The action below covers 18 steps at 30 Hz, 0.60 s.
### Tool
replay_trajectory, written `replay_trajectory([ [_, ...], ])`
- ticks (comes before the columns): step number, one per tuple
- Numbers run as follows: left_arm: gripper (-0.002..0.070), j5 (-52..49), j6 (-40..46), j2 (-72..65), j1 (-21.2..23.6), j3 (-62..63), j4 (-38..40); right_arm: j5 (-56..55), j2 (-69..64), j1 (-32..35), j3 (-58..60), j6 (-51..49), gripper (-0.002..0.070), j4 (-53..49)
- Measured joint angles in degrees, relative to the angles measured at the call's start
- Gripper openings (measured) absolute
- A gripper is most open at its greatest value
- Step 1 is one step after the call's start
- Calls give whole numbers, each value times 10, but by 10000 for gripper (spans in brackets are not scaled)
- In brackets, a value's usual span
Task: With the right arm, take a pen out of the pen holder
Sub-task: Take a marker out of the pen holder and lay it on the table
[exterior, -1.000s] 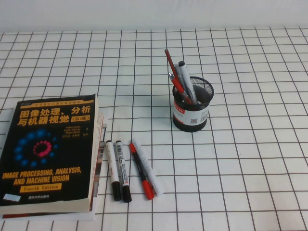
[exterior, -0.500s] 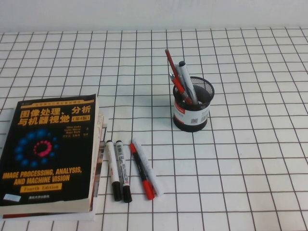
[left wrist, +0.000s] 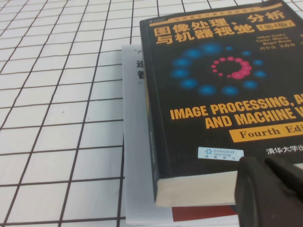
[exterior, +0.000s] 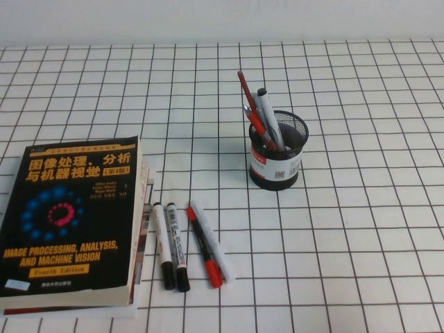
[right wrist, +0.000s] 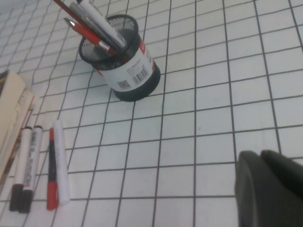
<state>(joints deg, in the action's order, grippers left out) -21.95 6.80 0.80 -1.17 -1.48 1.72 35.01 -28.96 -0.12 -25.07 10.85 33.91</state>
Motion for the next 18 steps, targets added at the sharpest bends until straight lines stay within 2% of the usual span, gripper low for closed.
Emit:
replay_trajectory([
  [10,-4,0,0,0,0,0,0,5,-186,-11,-103,94,-15,7],
  [13,-4,0,0,0,0,0,0,-33,-241,-58,-136,95,-15,-5],
  [18,-4,0,0,0,0,0,0,-112,-331,-181,-196,95,-15,-28],
])
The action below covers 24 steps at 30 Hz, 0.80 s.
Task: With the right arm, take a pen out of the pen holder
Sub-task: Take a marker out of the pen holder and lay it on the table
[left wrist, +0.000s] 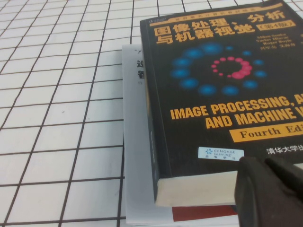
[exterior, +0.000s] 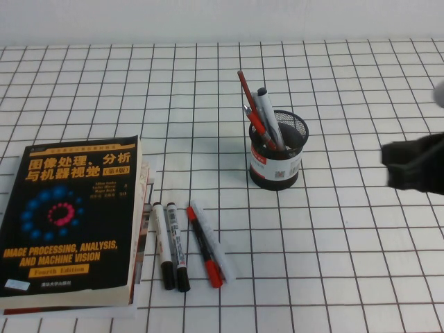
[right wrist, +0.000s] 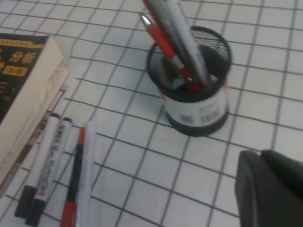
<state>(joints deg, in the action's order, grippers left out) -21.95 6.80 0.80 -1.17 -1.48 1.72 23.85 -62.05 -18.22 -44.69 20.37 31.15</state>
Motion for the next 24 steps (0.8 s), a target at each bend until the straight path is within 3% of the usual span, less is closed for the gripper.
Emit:
replay_trajectory([
  [5,-4,0,0,0,0,0,0,-94,-98,-115,-57,1,-14,-18],
  [9,-4,0,0,0,0,0,0,-162,-160,-165,-92,4,2,-30],
  [13,-4,0,0,0,0,0,0,-227,-218,-194,-120,8,126,-65],
  [18,-4,0,0,0,0,0,0,-322,-284,-202,-141,10,372,-116],
  [24,-4,0,0,0,0,0,0,-461,-348,-202,-141,11,407,-158],
])
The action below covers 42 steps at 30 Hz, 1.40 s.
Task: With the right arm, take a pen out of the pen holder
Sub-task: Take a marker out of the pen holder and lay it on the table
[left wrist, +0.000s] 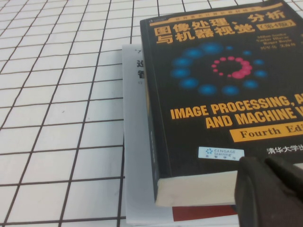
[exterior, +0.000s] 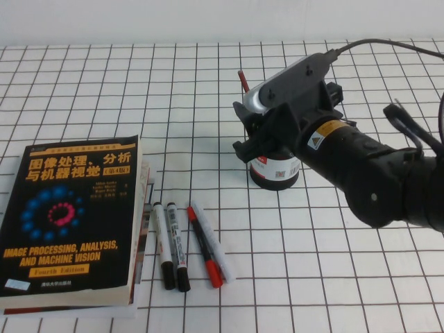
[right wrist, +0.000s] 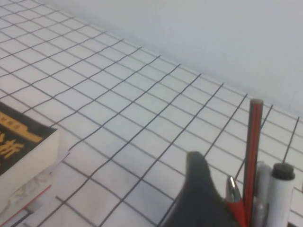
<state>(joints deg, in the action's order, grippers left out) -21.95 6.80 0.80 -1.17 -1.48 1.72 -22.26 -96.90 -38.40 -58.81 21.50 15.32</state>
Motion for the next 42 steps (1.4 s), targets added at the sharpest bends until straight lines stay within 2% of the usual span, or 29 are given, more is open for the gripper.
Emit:
replay_trajectory([
  [3,-4,0,0,0,0,0,0,-48,-24,0,-8,18,393,-5],
  [7,-4,0,0,0,0,0,0,-54,-48,0,-36,38,373,-6],
  [18,-4,0,0,0,0,0,0,-2,-121,14,-139,42,353,-7],
  [29,-4,0,0,0,0,0,0,7,-150,23,-160,42,343,-6],
  [42,-4,0,0,0,0,0,0,4,-153,23,-164,42,114,11],
])
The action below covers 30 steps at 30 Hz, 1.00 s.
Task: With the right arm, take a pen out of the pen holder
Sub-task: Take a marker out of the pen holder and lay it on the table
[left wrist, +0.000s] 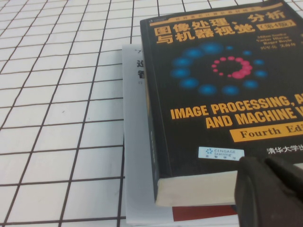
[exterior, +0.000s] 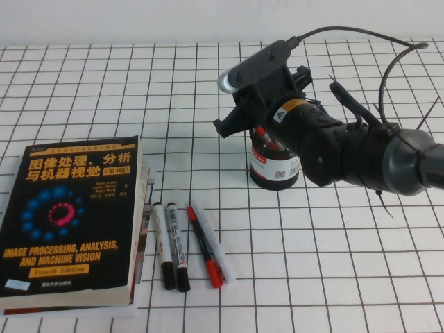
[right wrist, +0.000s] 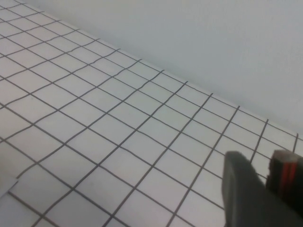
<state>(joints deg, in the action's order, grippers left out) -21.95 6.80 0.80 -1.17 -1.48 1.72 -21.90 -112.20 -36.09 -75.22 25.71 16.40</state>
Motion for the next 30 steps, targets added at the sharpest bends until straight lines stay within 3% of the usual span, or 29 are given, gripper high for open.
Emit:
replay_trajectory([
  [5,-4,0,0,0,0,0,0,-4,0,0,0,1,24,1],
  [22,-5,0,0,0,0,0,0,-6,79,0,0,1,19,8],
  [30,-4,0,0,0,0,0,0,82,177,0,0,-8,18,11],
])
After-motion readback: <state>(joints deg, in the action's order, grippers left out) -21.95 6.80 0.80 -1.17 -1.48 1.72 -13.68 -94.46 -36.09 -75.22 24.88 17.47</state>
